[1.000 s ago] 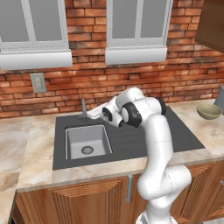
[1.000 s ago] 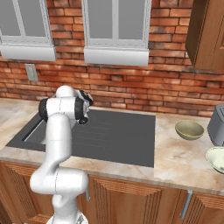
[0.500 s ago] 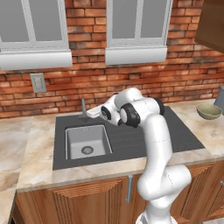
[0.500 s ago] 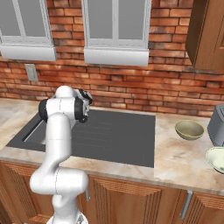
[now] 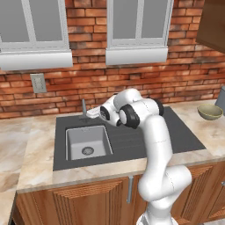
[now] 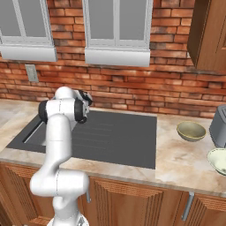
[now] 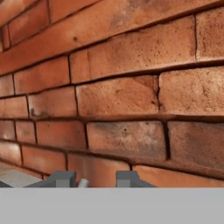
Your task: Rinse each bowl for a few seconds and place them down in the sink or on the counter.
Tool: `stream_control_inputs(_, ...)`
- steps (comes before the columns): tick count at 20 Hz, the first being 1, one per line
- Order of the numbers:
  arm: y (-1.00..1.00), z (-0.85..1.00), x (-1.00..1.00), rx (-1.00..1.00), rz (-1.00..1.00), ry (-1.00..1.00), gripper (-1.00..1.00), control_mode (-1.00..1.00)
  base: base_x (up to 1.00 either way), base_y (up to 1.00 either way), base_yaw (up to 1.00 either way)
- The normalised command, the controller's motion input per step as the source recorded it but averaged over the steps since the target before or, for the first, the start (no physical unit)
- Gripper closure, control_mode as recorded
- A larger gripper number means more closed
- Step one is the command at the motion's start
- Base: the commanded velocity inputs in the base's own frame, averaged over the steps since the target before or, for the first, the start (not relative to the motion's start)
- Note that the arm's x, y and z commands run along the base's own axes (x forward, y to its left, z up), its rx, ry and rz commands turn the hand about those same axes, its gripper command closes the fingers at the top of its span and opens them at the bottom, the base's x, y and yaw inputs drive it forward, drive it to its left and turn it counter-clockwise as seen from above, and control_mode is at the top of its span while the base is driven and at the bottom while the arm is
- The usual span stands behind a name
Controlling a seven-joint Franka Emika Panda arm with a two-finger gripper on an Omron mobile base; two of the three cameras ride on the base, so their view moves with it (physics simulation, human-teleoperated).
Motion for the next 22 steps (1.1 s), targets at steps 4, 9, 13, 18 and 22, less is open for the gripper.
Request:
stream_control_inputs(4, -0.42, -0.13, 0.00, 0.01, -0.05, 0.01, 1.00, -1.00, 0.00, 0.00, 0.00)
stream_control_inputs(9, -0.63, -0.17, 0.02, 0.05, -0.03, 0.09, 1.00, -1.00, 0.00, 0.00, 0.00)
stream_control_inputs(13, -0.81, -0.19, 0.08, 0.08, 0.00, 0.09, 1.00, -1.00, 0.00, 0.00, 0.00)
stream_control_inputs(18, -0.86, -0.22, 0.06, 0.09, 0.00, 0.08, 1.00, -1.00, 0.00, 0.00, 0.00)
stream_control_inputs(22, -0.77, -0.27, 0.01, 0.07, 0.01, 0.07, 1.00, -1.00, 0.00, 0.00, 0.00)
